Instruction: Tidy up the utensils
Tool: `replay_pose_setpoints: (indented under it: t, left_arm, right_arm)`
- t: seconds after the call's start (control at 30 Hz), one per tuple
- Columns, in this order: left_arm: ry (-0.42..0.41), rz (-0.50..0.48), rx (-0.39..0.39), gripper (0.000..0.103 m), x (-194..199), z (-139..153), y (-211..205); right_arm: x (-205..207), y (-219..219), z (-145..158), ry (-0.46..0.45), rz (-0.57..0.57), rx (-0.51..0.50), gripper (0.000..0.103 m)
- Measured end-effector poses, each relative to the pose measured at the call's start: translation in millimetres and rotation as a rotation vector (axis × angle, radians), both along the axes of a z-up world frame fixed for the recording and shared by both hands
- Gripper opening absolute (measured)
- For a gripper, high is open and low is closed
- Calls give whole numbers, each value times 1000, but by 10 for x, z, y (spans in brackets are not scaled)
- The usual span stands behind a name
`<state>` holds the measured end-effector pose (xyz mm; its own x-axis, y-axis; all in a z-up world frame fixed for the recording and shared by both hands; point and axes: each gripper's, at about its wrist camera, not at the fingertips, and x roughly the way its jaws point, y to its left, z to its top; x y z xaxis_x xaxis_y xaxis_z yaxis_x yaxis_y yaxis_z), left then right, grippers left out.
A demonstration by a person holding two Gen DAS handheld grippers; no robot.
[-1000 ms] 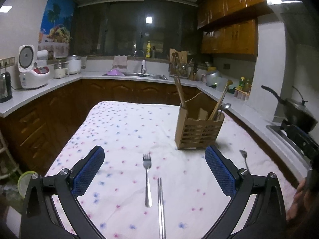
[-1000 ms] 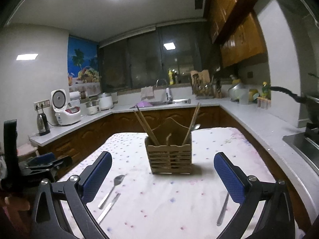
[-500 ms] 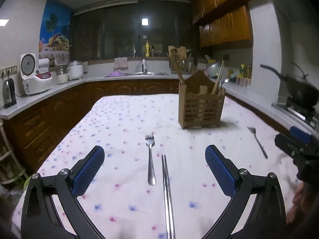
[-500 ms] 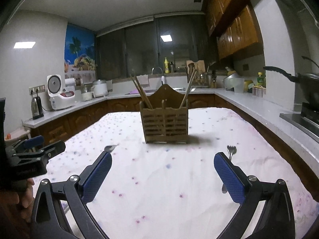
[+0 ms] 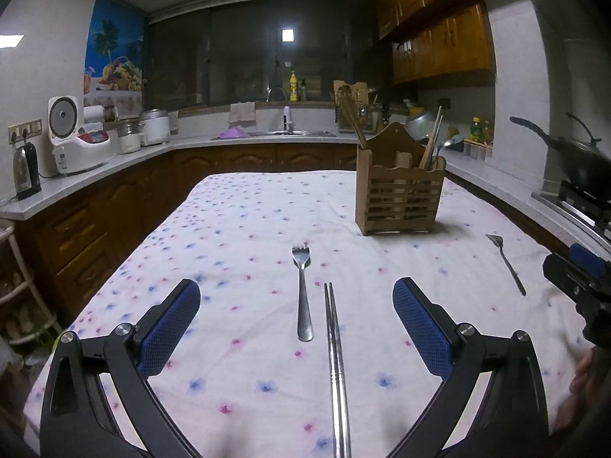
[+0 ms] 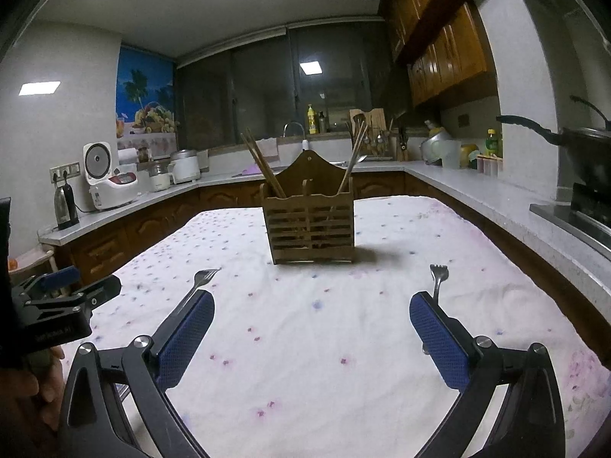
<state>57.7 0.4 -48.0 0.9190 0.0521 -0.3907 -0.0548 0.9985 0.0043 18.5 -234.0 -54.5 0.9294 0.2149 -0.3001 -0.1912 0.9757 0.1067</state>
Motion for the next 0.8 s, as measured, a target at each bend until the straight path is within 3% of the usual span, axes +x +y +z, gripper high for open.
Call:
replay_pose_setpoints:
  t: [0.8]
  left_arm:
    - [-2, 15, 2, 103, -45, 39, 36]
  right_arm:
    - [-63, 41, -5, -8, 15, 4, 103]
